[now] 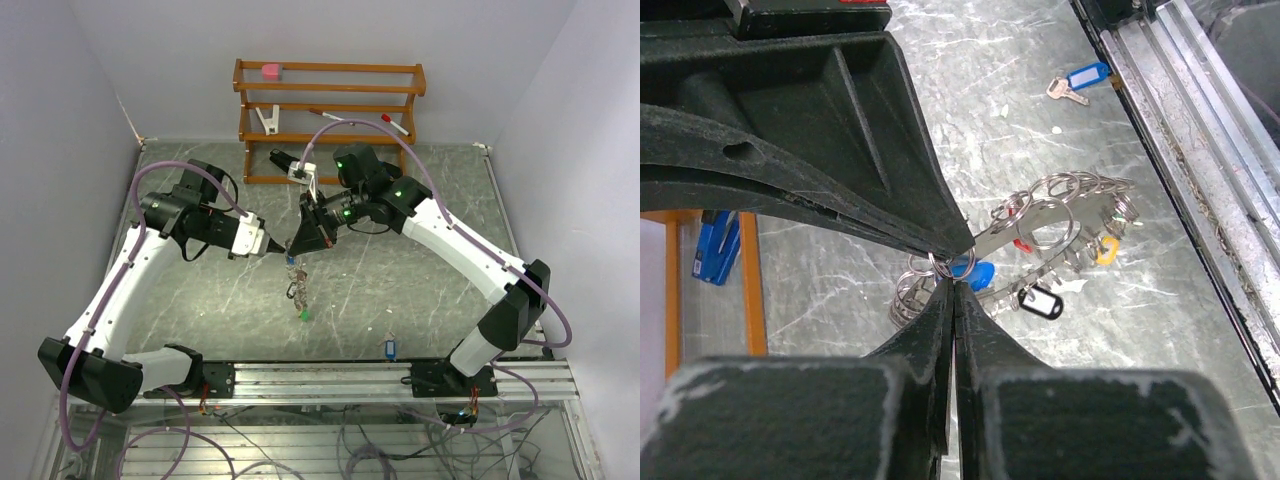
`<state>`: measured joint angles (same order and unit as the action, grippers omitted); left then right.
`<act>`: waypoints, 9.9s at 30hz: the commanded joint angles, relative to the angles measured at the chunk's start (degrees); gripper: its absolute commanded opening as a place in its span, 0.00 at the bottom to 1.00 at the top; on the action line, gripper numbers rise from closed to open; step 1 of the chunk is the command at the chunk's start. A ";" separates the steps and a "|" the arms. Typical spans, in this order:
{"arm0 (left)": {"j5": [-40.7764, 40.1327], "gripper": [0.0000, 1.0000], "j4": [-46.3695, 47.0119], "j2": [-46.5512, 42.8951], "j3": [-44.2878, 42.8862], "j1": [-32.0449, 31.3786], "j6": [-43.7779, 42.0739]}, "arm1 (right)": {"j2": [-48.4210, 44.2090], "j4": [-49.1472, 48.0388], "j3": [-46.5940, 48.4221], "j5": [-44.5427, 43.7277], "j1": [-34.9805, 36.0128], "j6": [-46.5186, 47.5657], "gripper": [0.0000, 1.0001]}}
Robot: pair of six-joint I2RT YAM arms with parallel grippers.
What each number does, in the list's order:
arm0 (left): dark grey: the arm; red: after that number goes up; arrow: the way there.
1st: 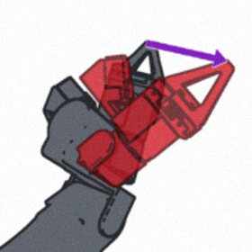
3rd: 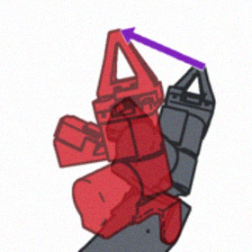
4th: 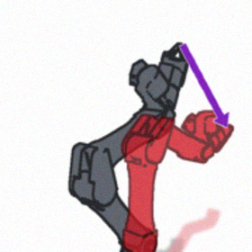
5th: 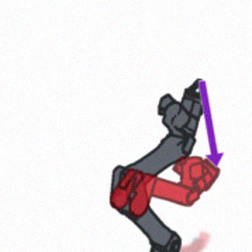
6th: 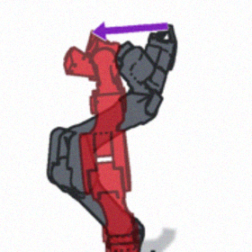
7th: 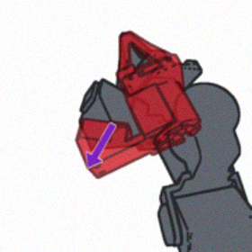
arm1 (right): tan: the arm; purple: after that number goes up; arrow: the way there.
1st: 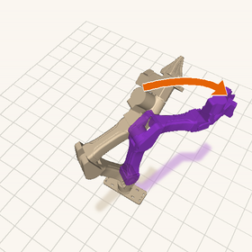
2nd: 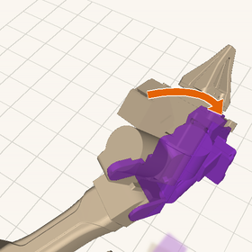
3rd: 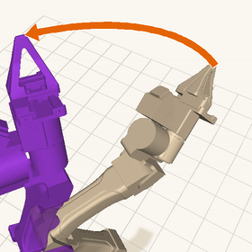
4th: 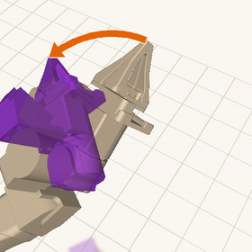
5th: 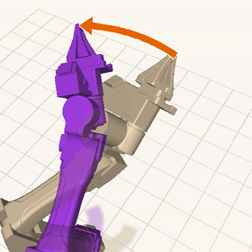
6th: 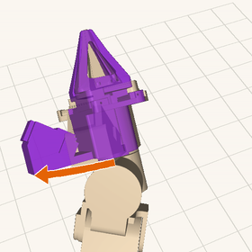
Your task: Put the keys on the keyring
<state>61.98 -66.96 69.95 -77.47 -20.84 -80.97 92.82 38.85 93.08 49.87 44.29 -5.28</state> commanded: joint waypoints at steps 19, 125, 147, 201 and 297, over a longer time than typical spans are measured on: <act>0.65 0.07 11.45 -3.21 2.31 -0.60 19.61 | -7.16 -11.20 -4.86 -10.37 -1.37 -7.79 0.00; -5.54 0.07 38.35 -5.95 2.41 0.82 43.52 | -17.28 -60.76 -25.44 -28.77 -1.13 -13.19 0.00; -7.76 0.07 36.98 -5.18 -0.16 0.63 42.14 | -15.08 -54.94 -23.03 -28.57 -0.82 -14.29 0.00; -16.34 0.07 32.43 -4.02 -4.11 -2.54 40.49 | -13.49 -52.03 -20.38 -54.05 7.55 -21.64 0.00; -55.28 0.81 50.97 2.86 3.20 2.30 64.54 | -25.19 -13.63 -30.86 -66.74 -14.76 -26.24 1.00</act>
<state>19.81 -19.00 75.79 -72.16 -19.64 -25.96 70.61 24.82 61.49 -6.28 29.89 -30.17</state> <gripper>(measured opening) 0.805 0.993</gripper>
